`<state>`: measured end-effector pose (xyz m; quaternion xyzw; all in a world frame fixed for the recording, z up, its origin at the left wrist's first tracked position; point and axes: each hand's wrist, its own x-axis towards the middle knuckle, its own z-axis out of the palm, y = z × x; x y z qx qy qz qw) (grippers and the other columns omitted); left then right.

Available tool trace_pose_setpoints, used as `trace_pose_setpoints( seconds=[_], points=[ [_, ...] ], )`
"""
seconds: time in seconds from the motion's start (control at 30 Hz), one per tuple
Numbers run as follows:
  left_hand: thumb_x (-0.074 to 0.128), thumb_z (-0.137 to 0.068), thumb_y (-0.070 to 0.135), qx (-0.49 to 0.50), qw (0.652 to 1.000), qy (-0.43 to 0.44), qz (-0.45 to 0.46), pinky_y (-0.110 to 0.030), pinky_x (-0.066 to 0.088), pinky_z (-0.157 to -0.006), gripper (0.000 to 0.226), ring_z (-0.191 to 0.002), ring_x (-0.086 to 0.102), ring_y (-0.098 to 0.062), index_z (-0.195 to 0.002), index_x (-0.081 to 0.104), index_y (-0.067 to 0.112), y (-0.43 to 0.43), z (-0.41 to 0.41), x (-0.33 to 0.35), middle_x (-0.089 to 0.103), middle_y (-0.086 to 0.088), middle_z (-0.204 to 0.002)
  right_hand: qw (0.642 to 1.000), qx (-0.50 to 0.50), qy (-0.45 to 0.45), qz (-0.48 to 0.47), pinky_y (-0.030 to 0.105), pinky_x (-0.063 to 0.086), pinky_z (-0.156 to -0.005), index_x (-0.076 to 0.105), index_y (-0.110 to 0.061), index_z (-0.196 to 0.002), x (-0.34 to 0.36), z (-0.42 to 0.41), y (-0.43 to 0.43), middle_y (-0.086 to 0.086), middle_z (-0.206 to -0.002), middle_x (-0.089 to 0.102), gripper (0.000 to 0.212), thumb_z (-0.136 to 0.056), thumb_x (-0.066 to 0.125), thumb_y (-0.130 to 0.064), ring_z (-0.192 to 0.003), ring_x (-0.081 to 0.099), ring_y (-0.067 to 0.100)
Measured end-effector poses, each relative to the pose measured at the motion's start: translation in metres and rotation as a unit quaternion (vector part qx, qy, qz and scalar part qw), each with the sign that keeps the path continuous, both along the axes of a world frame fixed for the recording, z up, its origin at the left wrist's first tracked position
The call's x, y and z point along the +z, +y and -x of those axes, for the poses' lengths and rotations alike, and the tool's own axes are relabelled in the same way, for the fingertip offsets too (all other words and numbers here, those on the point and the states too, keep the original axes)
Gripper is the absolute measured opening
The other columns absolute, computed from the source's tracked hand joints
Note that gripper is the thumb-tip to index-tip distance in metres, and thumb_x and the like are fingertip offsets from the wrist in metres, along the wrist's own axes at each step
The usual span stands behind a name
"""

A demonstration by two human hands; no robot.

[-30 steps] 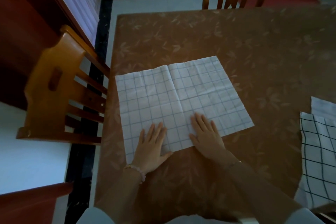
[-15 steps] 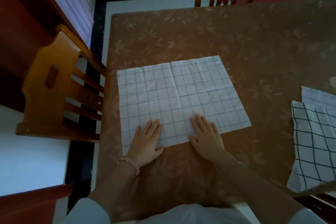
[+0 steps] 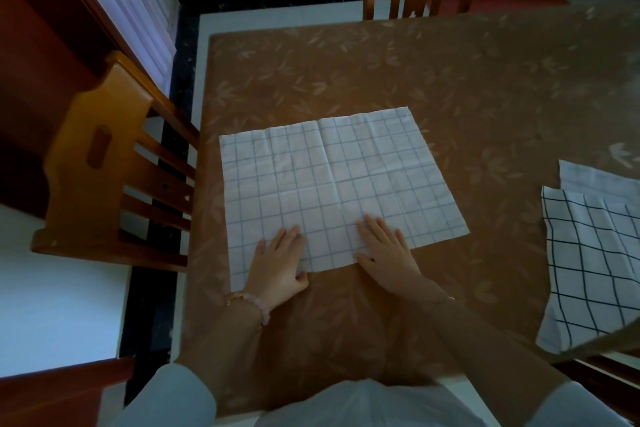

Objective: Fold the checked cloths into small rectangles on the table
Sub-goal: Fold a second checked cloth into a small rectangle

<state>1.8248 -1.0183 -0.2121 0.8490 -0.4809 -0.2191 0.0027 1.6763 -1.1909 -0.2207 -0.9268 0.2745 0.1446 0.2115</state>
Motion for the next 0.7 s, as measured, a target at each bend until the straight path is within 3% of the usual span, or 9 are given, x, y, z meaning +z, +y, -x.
trace_pose_setpoints(
  seconds=[0.2,0.27,0.33,0.4,0.57,0.7],
  points=[
    [0.046,-0.091,0.013,0.002,0.999,0.008,0.038,-0.048,0.01,-0.115,0.063,-0.145,0.005,-0.023,-0.148,0.02,0.014,0.001,-0.001,0.001,0.007,-0.002,-0.158,1.0,0.016,-0.013,0.001,0.038,-0.007,-0.117,0.004,-0.025,-0.151,0.002,0.006,-0.003,-0.006,-0.158,-0.009,0.068,-0.096,0.04,-0.041,-0.145,-0.012,0.014],
    [0.044,-0.089,0.002,0.012,0.997,0.017,0.073,-0.045,0.02,-0.112,0.057,-0.142,0.021,-0.025,-0.143,0.031,0.011,0.002,-0.004,0.003,0.024,-0.005,-0.154,0.999,0.032,-0.017,0.011,0.037,-0.005,-0.118,0.007,-0.026,-0.151,0.004,0.009,-0.005,-0.006,-0.159,-0.006,0.07,-0.092,0.044,-0.039,-0.145,-0.01,0.013],
    [0.047,-0.085,-0.001,0.05,0.988,0.039,0.138,-0.036,0.039,-0.091,0.037,-0.117,0.05,-0.03,-0.121,0.053,0.008,0.004,-0.008,0.004,0.052,-0.007,-0.128,0.999,0.041,-0.024,0.02,0.037,-0.004,-0.118,0.01,-0.027,-0.15,0.005,0.013,-0.007,-0.007,-0.159,-0.003,0.071,-0.09,0.046,-0.037,-0.145,-0.007,0.012],
    [0.051,-0.085,0.0,0.085,0.977,0.055,0.186,-0.033,0.045,-0.077,0.021,-0.095,0.058,-0.024,-0.101,0.06,0.009,0.007,-0.013,0.006,0.059,-0.001,-0.106,0.998,0.037,-0.038,0.028,0.037,-0.002,-0.118,0.015,-0.026,-0.15,0.005,0.015,-0.008,-0.008,-0.158,0.003,0.068,-0.09,0.047,-0.034,-0.145,-0.002,0.011],
    [0.053,-0.088,0.004,0.086,0.968,0.094,0.217,-0.031,0.048,-0.081,0.016,-0.094,0.059,-0.015,-0.097,0.064,0.012,0.018,-0.022,0.006,0.063,0.003,-0.104,0.996,0.0,-0.068,0.057,0.035,0.004,-0.119,0.028,-0.023,-0.147,0.001,0.018,-0.031,-0.005,-0.155,0.022,0.058,-0.093,0.046,-0.016,-0.145,0.012,0.014],
    [0.058,-0.087,0.005,0.092,0.967,0.112,0.212,-0.032,0.05,-0.082,0.014,-0.094,0.06,-0.014,-0.097,0.065,0.011,0.033,-0.029,0.001,0.064,0.002,-0.1,0.993,-0.038,-0.093,0.067,0.035,0.012,-0.117,0.04,-0.019,-0.141,0.002,0.024,-0.062,0.0,-0.15,0.035,0.063,-0.085,0.041,0.008,-0.142,0.024,0.019]
  ],
)
